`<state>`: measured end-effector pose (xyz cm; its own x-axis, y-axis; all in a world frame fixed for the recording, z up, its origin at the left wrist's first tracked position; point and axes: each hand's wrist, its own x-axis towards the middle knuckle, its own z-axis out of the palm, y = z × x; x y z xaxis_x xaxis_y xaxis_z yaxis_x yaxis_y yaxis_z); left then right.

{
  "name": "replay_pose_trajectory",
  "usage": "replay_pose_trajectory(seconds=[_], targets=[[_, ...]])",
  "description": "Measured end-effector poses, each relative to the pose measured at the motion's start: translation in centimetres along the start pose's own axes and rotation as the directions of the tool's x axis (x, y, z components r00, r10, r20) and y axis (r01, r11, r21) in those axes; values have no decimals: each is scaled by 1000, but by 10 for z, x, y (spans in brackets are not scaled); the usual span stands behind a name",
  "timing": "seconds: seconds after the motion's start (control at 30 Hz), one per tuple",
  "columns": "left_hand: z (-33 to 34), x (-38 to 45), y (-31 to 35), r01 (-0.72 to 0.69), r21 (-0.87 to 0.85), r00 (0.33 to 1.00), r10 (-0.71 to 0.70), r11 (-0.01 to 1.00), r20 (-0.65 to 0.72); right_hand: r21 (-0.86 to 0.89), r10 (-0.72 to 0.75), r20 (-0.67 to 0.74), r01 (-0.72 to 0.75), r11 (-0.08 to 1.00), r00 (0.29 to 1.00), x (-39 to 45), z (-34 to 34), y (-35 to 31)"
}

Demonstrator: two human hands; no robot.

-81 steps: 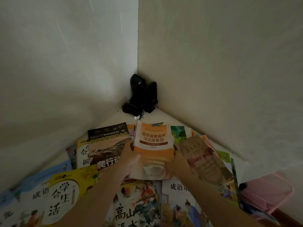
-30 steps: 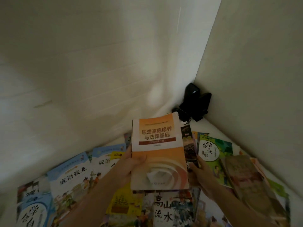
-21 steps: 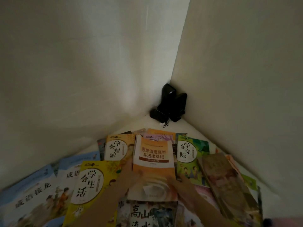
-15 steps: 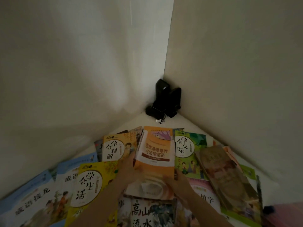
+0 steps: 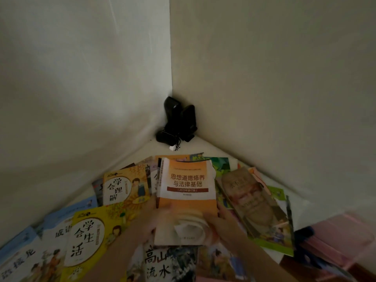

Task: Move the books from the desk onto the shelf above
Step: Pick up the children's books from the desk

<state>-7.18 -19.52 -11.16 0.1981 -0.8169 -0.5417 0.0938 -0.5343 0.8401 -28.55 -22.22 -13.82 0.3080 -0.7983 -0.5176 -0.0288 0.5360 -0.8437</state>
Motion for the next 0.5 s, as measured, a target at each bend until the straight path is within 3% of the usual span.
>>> replay_pose_trajectory(seconds=[0.1,0.17,0.23,0.37,0.5], targets=[[32,-4,3,101,-68,994,-97,993,56,-431,-210,-132,134,892,969,-13,-30,-11],[46,-1,0,140,-139,990,-134,980,50,-690,-400,-249,129,712,882,-17,-57,-15],[50,5,-8,164,-150,986,-165,975,5,-868,-519,-251,47,495,817,-20,-89,-12],[39,3,-21,141,-87,988,-146,986,-57,-964,-276,-247,-207,165,929,-28,-111,20],[29,2,-28,196,-102,978,-201,975,-45,-973,-368,-157,-207,-100,916,-31,-100,33]])
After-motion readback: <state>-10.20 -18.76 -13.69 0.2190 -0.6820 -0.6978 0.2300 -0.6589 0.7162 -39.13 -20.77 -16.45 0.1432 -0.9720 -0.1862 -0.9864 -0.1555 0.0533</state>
